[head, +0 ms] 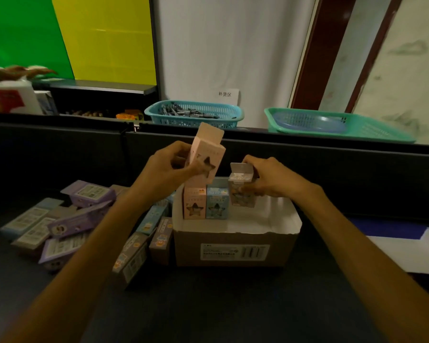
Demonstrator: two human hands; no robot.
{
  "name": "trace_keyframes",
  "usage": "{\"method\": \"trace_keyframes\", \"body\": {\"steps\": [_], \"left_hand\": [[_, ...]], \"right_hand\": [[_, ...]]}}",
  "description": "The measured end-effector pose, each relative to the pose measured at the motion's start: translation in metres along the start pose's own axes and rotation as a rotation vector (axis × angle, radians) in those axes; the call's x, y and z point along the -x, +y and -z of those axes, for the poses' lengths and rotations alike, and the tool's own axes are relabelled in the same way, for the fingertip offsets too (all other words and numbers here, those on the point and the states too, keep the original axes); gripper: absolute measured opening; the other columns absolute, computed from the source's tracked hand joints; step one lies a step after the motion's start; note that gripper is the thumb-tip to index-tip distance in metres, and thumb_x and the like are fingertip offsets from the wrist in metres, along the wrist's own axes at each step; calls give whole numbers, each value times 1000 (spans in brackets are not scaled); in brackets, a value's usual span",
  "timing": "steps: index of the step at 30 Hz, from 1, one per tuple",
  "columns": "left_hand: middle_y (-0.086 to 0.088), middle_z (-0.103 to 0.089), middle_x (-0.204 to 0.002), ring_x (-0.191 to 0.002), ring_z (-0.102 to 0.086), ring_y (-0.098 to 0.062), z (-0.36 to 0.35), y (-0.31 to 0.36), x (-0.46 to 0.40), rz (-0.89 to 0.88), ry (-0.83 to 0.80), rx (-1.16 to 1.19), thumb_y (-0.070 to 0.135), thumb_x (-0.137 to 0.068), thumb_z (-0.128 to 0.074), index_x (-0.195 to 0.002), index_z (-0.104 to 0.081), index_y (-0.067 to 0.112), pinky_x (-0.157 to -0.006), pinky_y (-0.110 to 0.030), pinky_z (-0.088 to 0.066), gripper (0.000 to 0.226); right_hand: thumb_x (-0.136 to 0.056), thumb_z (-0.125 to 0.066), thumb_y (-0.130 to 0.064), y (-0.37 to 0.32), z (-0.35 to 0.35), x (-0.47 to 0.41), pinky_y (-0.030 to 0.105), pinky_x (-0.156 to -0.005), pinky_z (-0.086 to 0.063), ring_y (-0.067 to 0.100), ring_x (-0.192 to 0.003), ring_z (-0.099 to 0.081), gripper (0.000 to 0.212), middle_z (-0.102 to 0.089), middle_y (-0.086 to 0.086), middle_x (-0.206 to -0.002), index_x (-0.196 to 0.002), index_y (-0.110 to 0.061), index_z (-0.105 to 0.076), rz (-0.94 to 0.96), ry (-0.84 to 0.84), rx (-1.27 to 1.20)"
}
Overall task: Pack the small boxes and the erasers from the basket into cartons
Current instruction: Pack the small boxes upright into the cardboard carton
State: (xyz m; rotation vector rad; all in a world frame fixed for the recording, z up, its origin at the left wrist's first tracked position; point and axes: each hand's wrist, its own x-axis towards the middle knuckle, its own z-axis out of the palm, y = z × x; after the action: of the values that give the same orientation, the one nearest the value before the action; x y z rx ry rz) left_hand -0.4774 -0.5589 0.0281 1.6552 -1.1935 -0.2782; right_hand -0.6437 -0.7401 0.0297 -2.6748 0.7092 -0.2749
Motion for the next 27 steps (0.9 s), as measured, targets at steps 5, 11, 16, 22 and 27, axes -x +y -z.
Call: {"method": "trace_keyframes", "body": {"steps": [5,11,16,22,27], "left_hand": [[9,-62,-102,-91,-62,-5,0,-6,-5,-4,-50,-79,19,-78,-70,-106,-50,24,-75,-30,-56,36],[11,-55,-105,-87,-63,-8,-2,-7,-11,-52,-158,-228,19,-74,-75,-113,-40,31,-66,-27,-58,54],[14,-49,-102,-82,-59,-5,-4,-3,-14,-106,-256,-329,17,-74,-75,-130,-23,49,-58,-20,-54,83],[14,-47,-102,-80,-62,-7,-8,-4,-17,-119,-270,-334,16,-74,-75,-126,-28,45,-56,-19,-55,75],[13,-48,-103,-80,-63,-9,-9,-1,-18,-124,-251,-316,17,-75,-73,-123,-31,37,-60,-24,-58,66]], "right_hand": [[-73,-80,-31,5,-9,-10,38,-85,-53,19,-99,-58,49,-59,4,-115,-114,-20,-54,-13,-63,152],[-71,-81,-25,9,-14,-15,39,-84,-54,17,-100,-58,52,-58,1,-116,-114,-27,-51,3,-52,139],[-70,-82,-26,14,-21,-17,40,-82,-55,18,-99,-57,53,-56,1,-116,-113,-27,-51,-28,-49,130],[-74,-79,-27,13,-27,-18,36,-79,-53,17,-93,-57,45,-59,1,-110,-110,-24,-54,1,-70,245],[-75,-77,-33,8,-29,-15,28,-71,-45,14,-91,-50,56,-44,-3,-113,-121,-27,-47,87,62,343]]}}
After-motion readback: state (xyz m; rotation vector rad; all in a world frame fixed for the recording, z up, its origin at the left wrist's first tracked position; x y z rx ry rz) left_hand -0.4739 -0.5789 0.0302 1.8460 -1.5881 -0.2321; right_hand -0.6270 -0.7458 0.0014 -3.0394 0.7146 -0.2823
